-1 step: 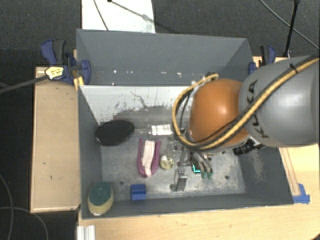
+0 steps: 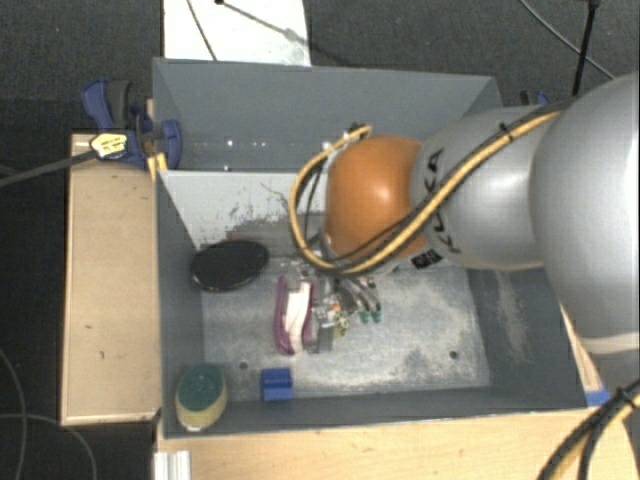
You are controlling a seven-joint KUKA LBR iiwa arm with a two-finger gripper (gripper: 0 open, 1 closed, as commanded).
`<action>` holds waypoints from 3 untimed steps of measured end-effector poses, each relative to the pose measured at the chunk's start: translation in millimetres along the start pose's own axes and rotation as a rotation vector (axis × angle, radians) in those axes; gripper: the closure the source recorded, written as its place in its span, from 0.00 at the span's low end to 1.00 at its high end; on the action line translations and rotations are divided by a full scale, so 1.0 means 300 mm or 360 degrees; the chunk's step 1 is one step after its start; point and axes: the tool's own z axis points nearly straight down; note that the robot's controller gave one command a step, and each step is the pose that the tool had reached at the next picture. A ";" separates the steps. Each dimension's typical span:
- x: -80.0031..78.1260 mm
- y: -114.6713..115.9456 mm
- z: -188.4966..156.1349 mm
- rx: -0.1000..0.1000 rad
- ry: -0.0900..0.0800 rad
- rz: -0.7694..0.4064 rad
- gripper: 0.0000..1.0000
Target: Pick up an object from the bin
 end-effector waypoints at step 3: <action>0.012 -0.116 0.098 -0.0002 -0.0041 0.0147 1.00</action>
Offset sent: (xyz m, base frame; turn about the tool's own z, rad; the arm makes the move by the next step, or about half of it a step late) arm -0.0054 -0.0365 -0.0375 0.0870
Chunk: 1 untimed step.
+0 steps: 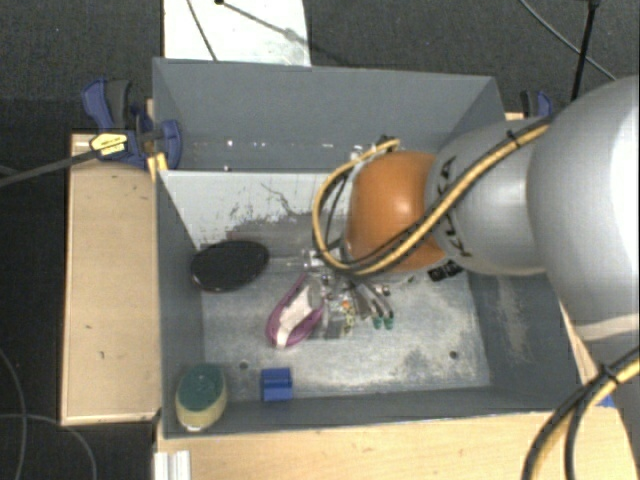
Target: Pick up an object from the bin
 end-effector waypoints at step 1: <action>-0.163 -0.092 -0.591 0.0006 0.0028 -0.0004 1.00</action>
Offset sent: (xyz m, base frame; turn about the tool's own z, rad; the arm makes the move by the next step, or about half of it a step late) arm 0.0435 -0.0240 0.1735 -0.0065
